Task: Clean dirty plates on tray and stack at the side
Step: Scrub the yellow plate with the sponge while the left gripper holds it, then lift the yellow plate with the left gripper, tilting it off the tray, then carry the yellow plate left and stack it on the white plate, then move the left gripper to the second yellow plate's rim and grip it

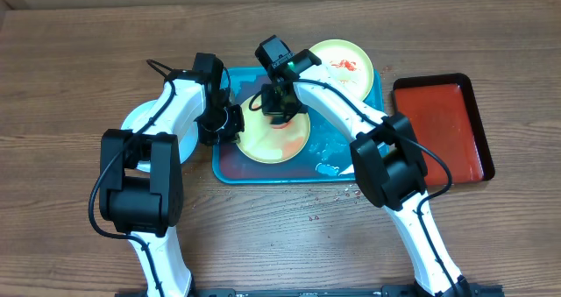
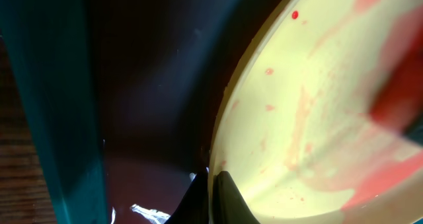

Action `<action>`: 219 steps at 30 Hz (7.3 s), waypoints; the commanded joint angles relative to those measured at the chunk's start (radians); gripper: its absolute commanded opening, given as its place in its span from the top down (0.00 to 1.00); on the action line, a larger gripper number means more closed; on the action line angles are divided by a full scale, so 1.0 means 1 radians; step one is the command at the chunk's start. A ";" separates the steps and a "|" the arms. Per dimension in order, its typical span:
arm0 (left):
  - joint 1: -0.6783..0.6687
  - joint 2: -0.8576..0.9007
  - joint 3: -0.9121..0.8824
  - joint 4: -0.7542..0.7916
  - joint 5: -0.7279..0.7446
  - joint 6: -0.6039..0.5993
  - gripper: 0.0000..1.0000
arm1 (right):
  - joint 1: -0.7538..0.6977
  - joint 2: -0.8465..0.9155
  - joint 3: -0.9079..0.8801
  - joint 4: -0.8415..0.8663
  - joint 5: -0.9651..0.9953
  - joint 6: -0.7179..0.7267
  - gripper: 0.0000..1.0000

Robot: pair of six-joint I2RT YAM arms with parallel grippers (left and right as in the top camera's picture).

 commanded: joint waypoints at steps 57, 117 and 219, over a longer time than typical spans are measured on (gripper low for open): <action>-0.269 -0.336 -0.004 -0.027 -0.725 -0.004 0.96 | -0.425 -0.508 0.049 -0.409 0.154 -0.008 0.96; -0.111 -0.373 -0.005 -0.052 -0.444 -0.179 0.96 | -0.467 -0.508 0.049 -0.450 0.158 -0.016 0.96; -0.121 0.301 0.610 -0.461 -0.142 0.177 0.96 | -0.227 -0.247 0.036 -0.349 -0.018 -0.109 0.96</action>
